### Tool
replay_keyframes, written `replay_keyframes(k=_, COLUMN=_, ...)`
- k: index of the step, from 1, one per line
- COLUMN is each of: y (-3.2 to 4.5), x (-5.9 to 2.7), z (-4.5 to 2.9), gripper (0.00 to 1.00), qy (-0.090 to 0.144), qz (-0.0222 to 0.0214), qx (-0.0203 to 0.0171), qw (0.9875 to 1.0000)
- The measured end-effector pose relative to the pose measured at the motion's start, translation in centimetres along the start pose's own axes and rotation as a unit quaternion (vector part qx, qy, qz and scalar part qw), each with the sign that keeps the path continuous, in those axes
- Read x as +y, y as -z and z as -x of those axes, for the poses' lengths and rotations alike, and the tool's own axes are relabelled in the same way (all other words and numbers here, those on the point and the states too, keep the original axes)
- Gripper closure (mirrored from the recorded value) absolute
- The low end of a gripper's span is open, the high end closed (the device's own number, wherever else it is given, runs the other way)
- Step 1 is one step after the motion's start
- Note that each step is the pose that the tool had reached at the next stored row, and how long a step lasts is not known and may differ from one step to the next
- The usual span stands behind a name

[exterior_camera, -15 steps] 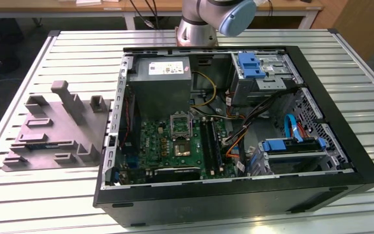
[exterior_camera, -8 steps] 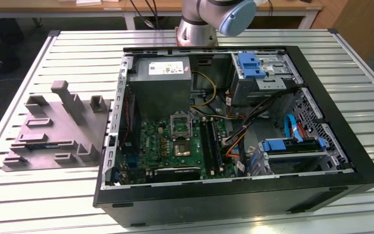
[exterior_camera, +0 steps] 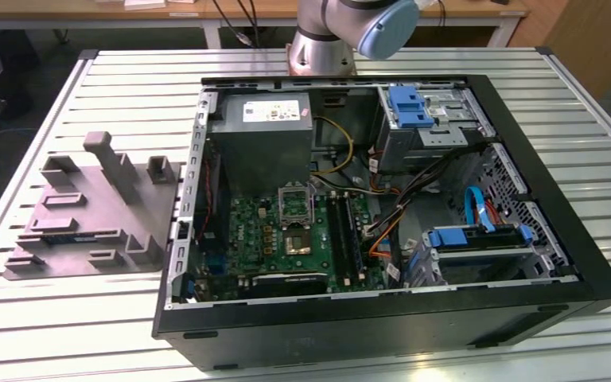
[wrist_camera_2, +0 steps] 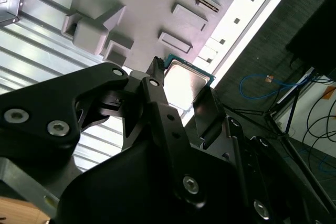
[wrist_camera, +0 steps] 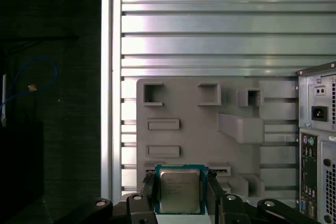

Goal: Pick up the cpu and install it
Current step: 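Pick up the cpu and move it towards the insertion slot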

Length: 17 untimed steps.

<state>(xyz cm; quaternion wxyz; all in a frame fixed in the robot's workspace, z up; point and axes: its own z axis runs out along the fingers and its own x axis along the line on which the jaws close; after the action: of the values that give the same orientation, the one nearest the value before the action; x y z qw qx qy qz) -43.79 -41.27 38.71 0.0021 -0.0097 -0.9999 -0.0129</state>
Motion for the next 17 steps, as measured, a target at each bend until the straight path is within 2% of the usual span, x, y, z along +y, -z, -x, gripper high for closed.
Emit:
replay_keyframes(k=10, y=0.01, x=0.01, z=0.54, gripper=0.53, qy=0.0, qz=0.0, qx=0.0001, qw=1.0)
replay_keyframes(k=17, y=0.01, x=0.03, z=1.76, gripper=0.53, qy=0.0, qz=0.0, qx=0.0, qw=1.0)
